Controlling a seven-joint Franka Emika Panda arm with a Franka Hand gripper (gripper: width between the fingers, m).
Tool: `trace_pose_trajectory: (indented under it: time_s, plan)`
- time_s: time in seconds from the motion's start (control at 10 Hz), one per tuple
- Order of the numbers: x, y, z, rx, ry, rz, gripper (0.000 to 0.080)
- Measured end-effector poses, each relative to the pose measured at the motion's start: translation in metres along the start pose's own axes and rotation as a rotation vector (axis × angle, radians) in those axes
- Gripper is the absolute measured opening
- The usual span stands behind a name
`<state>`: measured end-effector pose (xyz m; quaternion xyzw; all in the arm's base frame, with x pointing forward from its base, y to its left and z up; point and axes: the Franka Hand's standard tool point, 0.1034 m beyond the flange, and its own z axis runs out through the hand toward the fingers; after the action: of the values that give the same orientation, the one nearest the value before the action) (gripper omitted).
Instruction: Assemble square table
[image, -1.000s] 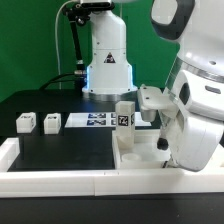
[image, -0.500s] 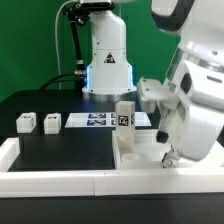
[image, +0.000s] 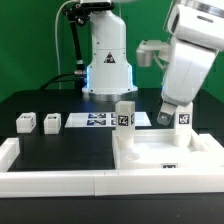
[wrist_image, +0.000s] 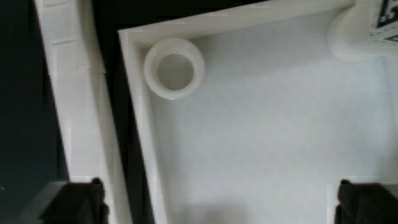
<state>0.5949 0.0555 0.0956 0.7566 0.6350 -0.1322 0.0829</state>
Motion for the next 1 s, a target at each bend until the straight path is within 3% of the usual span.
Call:
trace_pose_trajectory:
  time_s: [0.3,0.5,0.7,0.9,1.0]
  plan:
    - [-0.003,0.001,0.003,0.004,-0.001,0.006,0.0648]
    - [-0.023,0.006,0.010,0.013,0.003,0.048,0.0648]
    - [-0.059,0.008,0.019,0.020,0.004,0.167,0.0648]
    - [-0.085,0.002,0.031,0.058,-0.029,0.337,0.0648]
    - [-0.096,-0.002,0.035,0.094,-0.063,0.397,0.0648]
